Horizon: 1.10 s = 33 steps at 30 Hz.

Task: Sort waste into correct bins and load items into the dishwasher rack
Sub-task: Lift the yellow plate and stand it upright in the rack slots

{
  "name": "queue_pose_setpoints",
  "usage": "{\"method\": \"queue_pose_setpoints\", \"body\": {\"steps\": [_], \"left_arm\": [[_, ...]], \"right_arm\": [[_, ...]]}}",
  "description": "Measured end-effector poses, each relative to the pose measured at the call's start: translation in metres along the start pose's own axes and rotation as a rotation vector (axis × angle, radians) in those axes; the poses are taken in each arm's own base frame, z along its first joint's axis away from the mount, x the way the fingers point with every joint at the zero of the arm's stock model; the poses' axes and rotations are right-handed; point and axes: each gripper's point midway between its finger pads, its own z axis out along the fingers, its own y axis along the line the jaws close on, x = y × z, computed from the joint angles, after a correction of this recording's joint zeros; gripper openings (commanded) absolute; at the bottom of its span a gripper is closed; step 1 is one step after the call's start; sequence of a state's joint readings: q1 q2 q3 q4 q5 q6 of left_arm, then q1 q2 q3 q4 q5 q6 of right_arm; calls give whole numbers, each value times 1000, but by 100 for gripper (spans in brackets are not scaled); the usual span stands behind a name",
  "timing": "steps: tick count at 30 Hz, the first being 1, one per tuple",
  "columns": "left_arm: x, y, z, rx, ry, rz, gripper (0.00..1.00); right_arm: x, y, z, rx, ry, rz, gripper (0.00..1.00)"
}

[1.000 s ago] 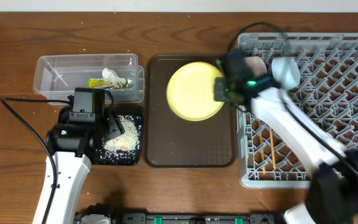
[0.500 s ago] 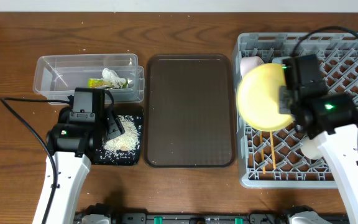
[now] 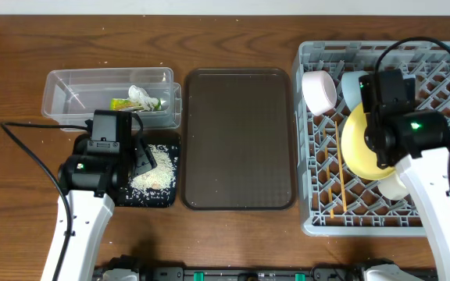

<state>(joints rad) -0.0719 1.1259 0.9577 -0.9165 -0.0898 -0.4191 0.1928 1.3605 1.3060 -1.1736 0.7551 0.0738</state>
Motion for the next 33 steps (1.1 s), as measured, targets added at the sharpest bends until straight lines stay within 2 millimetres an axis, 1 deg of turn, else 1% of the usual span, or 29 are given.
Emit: {"method": "queue_pose_setpoints", "body": {"steps": [3,5,6,8,9,11,12,14,15,16,19,20,22,25,27,29,33], "left_arm": [[0,0,0,0,0,0,74],[0,0,0,0,0,0,74],[0,0,0,0,0,0,74],[0,0,0,0,0,0,74],[0,0,0,-1,0,0,74],[0,0,0,0,0,0,74],[0,0,0,0,1,0,74],[0,0,0,0,1,0,74],[0,0,0,-1,1,0,74],[0,0,0,-1,1,0,78],[0,0,0,-1,1,-2,79],[0,0,0,-1,1,-2,80],[0,0,0,0,2,-3,81],[1,-4,0,22,6,19,82],[1,-9,0,52,11,40,83],[3,-14,-1,80,21,67,84],[13,-16,-3,92,90,130,87]], "right_arm": [[-1,10,5,-28,17,-1,1],[-3,22,9,-68,26,-2,2],[-4,29,10,-89,28,-1,3],[-6,41,10,-121,30,7,10],[-7,46,10,-138,30,20,22],[-9,54,9,-162,26,51,38],[-11,60,8,-190,23,72,41],[-13,68,6,-233,19,105,50],[-15,73,4,-263,18,121,56],[-16,76,3,-285,17,136,61],[-19,87,-2,-378,16,174,77],[-19,88,-5,-416,14,186,81],[-19,84,-10,-468,10,229,86],[-21,69,-21,-577,-25,283,93],[-21,64,-29,-653,-52,284,99],[-19,64,-37,-733,-68,260,99],[-7,73,-45,-833,-40,203,99]]}}
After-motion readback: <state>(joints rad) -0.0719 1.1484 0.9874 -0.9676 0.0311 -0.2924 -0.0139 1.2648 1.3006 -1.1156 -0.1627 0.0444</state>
